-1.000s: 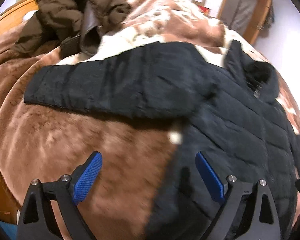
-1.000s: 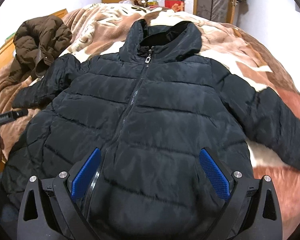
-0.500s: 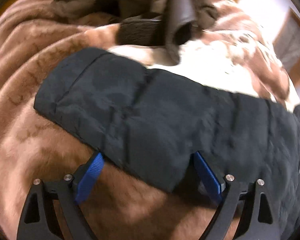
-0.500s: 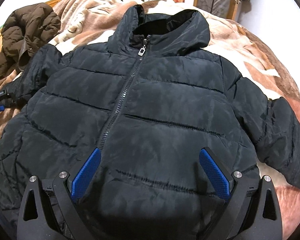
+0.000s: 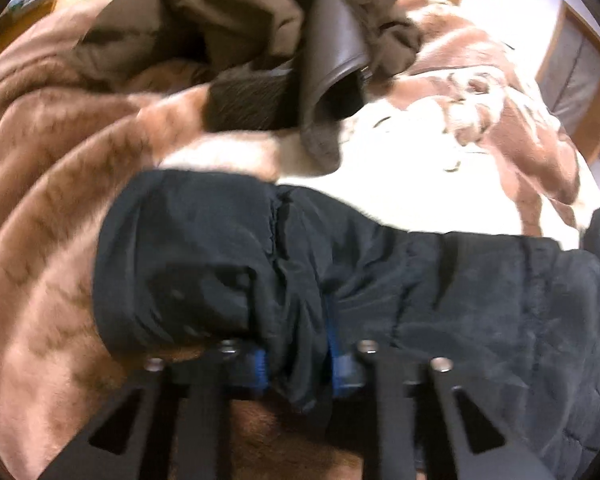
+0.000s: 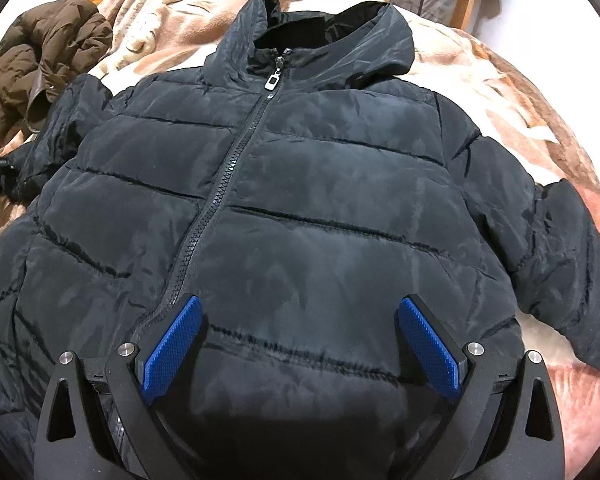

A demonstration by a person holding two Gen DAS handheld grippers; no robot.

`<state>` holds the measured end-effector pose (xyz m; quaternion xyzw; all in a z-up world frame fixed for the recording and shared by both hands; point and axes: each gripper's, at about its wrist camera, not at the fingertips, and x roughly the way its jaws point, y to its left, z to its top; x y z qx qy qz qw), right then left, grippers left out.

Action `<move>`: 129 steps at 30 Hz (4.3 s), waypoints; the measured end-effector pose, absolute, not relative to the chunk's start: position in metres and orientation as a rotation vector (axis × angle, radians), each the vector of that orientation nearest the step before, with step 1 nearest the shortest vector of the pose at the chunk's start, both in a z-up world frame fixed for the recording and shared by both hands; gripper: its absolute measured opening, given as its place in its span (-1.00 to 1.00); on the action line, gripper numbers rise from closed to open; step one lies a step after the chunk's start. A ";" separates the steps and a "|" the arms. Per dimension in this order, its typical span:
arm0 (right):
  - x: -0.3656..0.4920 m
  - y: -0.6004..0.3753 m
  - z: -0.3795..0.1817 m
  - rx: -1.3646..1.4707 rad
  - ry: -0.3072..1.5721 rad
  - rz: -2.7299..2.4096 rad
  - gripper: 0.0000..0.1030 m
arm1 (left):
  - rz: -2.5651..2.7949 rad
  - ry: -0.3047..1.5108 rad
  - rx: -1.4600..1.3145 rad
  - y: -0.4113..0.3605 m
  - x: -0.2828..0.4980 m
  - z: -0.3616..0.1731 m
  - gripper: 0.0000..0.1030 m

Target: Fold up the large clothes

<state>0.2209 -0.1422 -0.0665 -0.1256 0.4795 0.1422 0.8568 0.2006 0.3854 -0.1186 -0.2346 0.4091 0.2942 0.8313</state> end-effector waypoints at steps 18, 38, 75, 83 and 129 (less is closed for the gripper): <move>0.178 -0.196 -0.026 -0.149 0.948 0.261 0.92 | 0.129 0.603 -0.272 0.203 0.209 0.092 -0.72; 0.176 -0.286 -0.046 0.009 0.973 0.158 0.92 | -0.386 0.933 -0.284 -0.044 0.285 -0.029 0.25; 0.324 -0.208 -0.060 -0.047 0.975 0.232 -0.10 | 0.013 0.920 -0.270 0.153 0.300 -0.069 0.24; 0.356 -0.208 -0.087 -0.038 1.010 0.237 -0.09 | 0.108 0.969 -0.236 0.180 0.340 -0.100 0.30; 0.114 -0.415 -0.011 0.304 0.870 -0.040 -0.05 | -0.104 0.879 -0.097 -0.007 0.088 -0.008 0.26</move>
